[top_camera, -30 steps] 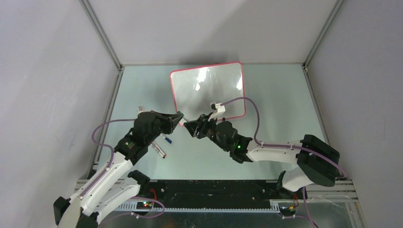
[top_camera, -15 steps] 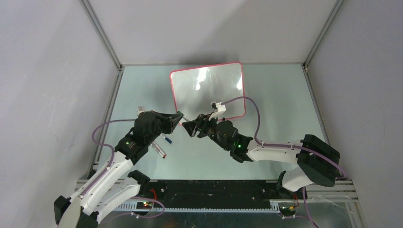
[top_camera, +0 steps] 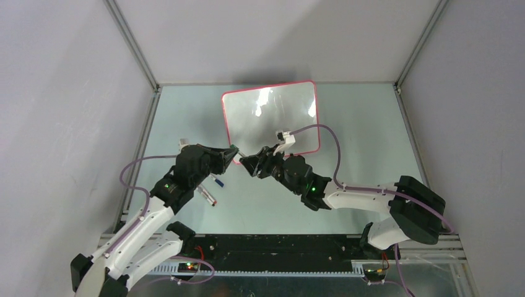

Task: Write a sentence on the whiteboard
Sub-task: Open the whiteboard marker at the center of the board.

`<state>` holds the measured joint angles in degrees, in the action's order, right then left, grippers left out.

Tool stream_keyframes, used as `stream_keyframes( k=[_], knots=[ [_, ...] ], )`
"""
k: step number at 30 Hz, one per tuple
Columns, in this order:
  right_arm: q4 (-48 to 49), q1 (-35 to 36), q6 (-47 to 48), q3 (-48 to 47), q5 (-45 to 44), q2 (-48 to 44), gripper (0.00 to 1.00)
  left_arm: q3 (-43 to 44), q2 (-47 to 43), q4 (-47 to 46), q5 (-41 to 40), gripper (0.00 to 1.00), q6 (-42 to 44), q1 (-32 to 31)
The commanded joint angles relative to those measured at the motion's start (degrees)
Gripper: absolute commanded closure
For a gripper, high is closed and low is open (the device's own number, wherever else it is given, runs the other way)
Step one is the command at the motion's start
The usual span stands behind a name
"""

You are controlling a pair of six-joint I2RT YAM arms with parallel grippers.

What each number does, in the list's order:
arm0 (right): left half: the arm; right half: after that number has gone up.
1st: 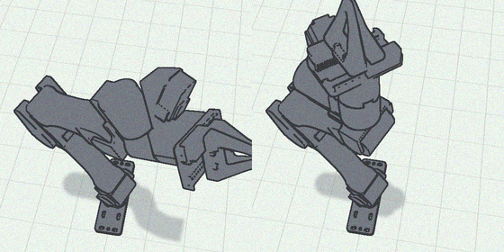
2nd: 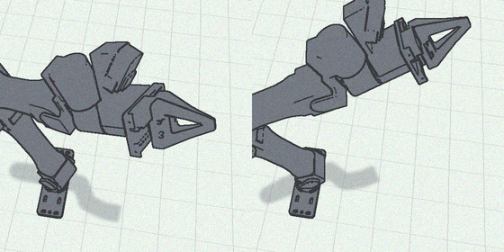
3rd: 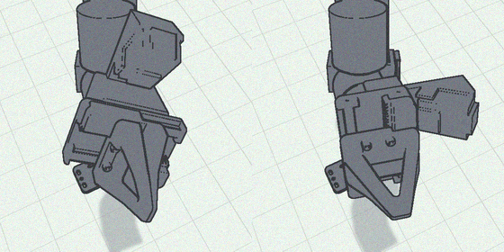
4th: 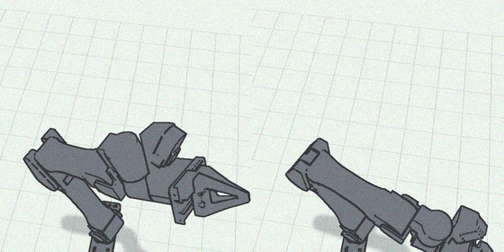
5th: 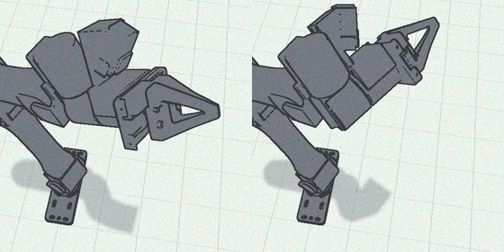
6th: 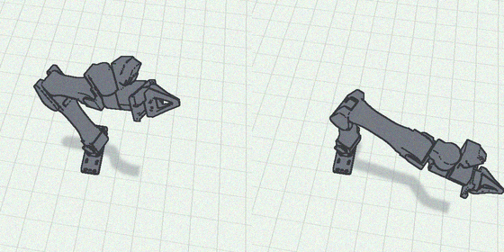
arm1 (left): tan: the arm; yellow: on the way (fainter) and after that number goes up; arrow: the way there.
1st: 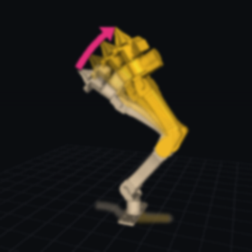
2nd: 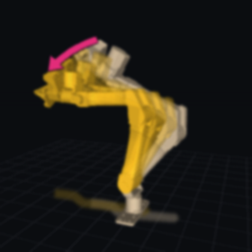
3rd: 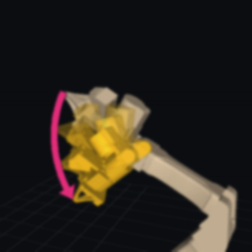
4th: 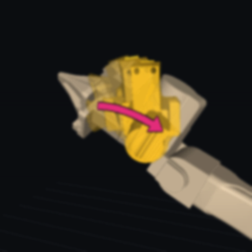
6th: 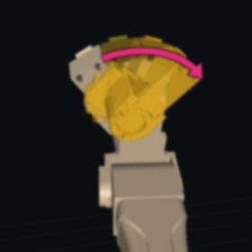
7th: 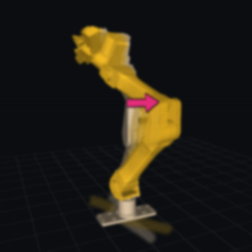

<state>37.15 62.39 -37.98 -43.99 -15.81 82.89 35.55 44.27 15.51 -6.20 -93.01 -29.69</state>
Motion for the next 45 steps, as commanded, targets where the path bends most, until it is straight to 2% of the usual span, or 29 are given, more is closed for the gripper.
stream_keyframes(
  k=[1,6,11,17,26,32,34,35,36,45],
  knots=[
    [2.58,-0.7,-1.36,-2.42,1.28,-0.37,0.53,-0.13,0.46,-1.38,-0.3,1.0,-0.75,-0.54],
    [2.77,-0.86,-1.79,-2.42,1.38,-0.04,0.57,-0.25,0.77,-1.46,0.02,1.0,-0.71,-0.61],
    [2.73,-1.06,-2.28,-2.42,1.15,0.4,0.55,-0.63,0.64,-1.59,-0.19,1.0,-0.84,-0.67],
    [2.39,-1.52,-3.24,-2.42,1.53,0.8,0.65,-0.44,0.8,-1.85,-0.26,1.0,-0.76,-0.72],
    [2.03,-2.19,-4.38,-2.38,2.95,1.67,0.68,-0.34,0.84,-2.42,0.11,1.0,-0.66,-0.71],
    [2.49,-2.64,-4.65,-2.41,3.57,2.04,0.78,-0.22,0.69,-2.13,0.36,1.0,-0.58,-0.72],
    [2.69,-2.78,-4.63,-2.42,3.71,2.15,0.86,-0.26,0.59,-2.1,0.43,1.0,-0.67,-0.72],
    [2.74,-2.84,-4.68,-2.42,3.8,2.18,0.95,-0.28,0.57,-2.13,0.46,1.0,-0.65,-0.67],
    [2.75,-2.91,-4.64,-2.42,3.87,2.18,0.98,-0.3,0.6,-2.14,0.57,1.0,-0.67,-0.7],
    [1.85,-2.28,-3.37,-1.82,3.14,0.8,1.0,-0.22,0.38,-1.34,-0.18,1.0,0.94,0.03]
  ],
)
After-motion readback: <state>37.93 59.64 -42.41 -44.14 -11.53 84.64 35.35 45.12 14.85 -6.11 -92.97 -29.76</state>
